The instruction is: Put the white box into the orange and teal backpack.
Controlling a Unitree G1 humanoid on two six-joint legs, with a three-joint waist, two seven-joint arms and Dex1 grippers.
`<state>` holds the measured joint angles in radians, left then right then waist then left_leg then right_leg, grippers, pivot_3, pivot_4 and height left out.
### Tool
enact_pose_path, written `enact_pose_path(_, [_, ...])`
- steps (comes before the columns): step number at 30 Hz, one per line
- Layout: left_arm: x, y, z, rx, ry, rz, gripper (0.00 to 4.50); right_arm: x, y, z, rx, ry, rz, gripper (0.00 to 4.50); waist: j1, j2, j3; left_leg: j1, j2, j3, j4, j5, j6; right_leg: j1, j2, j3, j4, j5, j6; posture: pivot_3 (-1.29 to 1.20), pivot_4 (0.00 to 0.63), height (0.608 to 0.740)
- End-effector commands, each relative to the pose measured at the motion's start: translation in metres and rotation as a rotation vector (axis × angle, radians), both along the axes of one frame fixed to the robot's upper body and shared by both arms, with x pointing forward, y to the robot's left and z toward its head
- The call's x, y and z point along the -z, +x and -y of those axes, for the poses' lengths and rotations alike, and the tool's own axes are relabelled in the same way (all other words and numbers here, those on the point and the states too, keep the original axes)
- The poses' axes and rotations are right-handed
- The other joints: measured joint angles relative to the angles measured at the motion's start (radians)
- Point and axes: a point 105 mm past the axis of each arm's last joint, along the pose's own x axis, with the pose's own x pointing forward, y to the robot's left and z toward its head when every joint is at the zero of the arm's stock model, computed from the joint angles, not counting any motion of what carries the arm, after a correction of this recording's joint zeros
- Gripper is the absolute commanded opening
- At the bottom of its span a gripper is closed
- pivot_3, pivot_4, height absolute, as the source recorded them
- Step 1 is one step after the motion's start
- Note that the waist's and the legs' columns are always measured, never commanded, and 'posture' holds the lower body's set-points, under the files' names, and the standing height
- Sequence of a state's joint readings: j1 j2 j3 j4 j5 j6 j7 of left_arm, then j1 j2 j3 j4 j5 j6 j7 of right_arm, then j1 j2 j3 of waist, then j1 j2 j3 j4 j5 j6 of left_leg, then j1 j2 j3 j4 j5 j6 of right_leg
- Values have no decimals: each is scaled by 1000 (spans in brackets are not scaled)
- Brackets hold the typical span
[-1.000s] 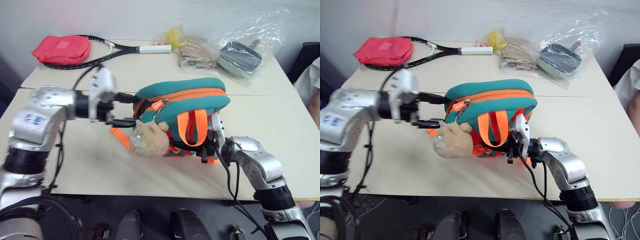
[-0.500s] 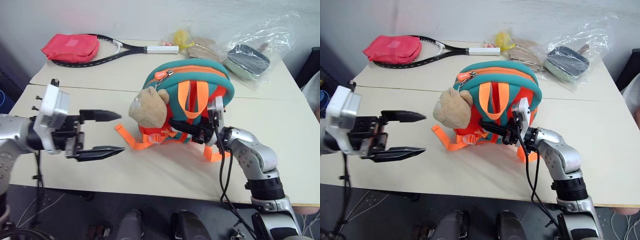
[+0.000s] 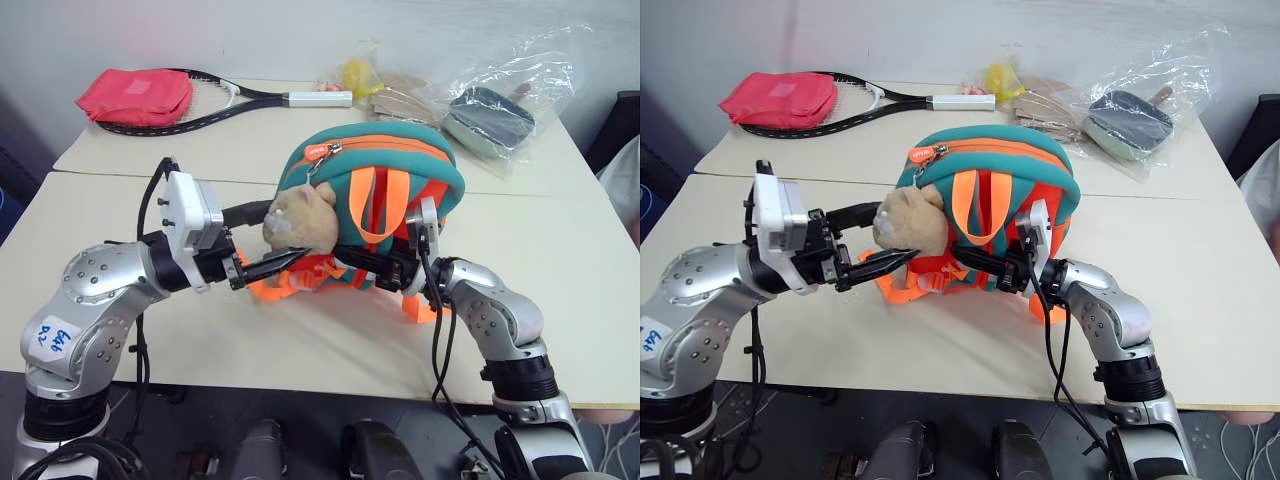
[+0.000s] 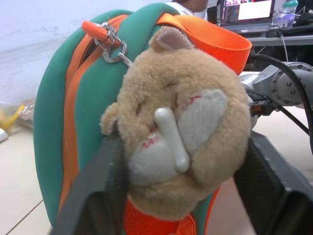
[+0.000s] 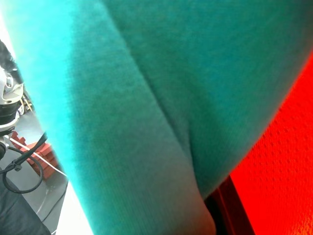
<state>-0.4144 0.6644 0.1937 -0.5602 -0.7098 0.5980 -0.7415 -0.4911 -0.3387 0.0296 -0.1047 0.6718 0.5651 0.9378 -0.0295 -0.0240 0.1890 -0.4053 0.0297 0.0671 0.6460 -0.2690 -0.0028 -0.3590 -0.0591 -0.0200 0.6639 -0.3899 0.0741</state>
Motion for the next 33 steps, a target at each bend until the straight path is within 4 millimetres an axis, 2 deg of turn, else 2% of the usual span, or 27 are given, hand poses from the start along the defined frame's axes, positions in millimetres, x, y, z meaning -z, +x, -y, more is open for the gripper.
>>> enact_pose_path(1, [-15,6,-35,-76,94,64,1747,-14,-2,2,17,42,57,4,-5,0,0,0,0,0,0,0,0,0,0,0,0,0,0,0,150,740])
enact_pose_path(4, [-26,29,-91,-278,175,56,1137,-19,-3,4,26,67,56,4,-10,1,0,1,0,1,-1,1,-2,-1,1,0,0,0,0,0,150,740])
enact_pose_path(6, [-23,37,-108,-303,184,18,1137,-22,-4,4,29,76,56,4,-9,1,1,1,1,0,-2,1,-2,-1,1,0,0,0,-1,0,150,740])
enact_pose_path(8, [-7,45,-113,-291,189,-40,1137,-21,-5,5,34,72,58,4,-6,1,1,1,0,0,-2,1,-1,-1,0,0,0,0,-1,0,150,740])
enact_pose_path(11, [28,59,-114,-293,216,-118,1137,-19,-4,6,52,71,58,4,-2,1,0,0,-1,0,-2,0,0,-1,-1,0,-1,0,-1,0,150,740])
enact_pose_path(14, [55,74,-104,-294,176,-172,1137,-19,-5,7,64,78,57,4,1,1,0,0,-1,0,-1,0,1,-1,-1,-1,0,0,-1,0,150,740])
enact_pose_path(16, [100,75,-83,-236,285,-250,1137,-18,-6,6,66,81,55,4,1,1,0,-1,-1,0,-1,0,1,-1,-1,-1,1,0,-1,0,150,740])
enact_pose_path(18, [126,71,-67,-185,328,-267,1137,-18,-6,6,71,84,57,4,0,1,0,0,-1,1,0,-1,1,-1,-1,0,1,0,-1,0,150,740])
enact_pose_path(22, [128,71,-62,-181,258,-267,1137,-19,-7,7,80,90,62,4,1,1,0,0,0,0,0,-1,1,-1,-1,-1,2,0,-1,0,150,740])
enact_pose_path(24, [119,69,-78,-230,220,-276,1683,-12,-9,15,63,54,20,728,1,1,0,0,0,0,0,-1,1,-1,-1,-1,2,0,-1,0,150,740])
enact_pose_path(27, [107,62,-101,-287,209,-267,2521,-12,-13,33,58,14,22,1631,-3,1,0,0,0,0,0,-1,2,-1,-2,-1,1,0,-1,0,150,740])
enact_pose_path(29, [101,50,-121,-311,217,-288,3077,-15,-19,54,83,-58,81,2225,-6,1,0,0,0,0,-1,-2,3,-1,-2,-1,0,0,-1,0,150,740])
enact_pose_path(31, [91,36,-137,-330,201,-265,3704,-6,-29,79,95,-264,224,2910,-6,2,1,0,0,0,-2,-2,4,-1,-2,-1,-1,0,-1,0,150,740])
enact_pose_path(33, [84,24,-147,-345,174,-266,4297,0,-30,104,138,-394,323,3604,-1,2,1,0,0,0,-3,-5,7,0,-2,-1,-3,0,-1,0,150,740])
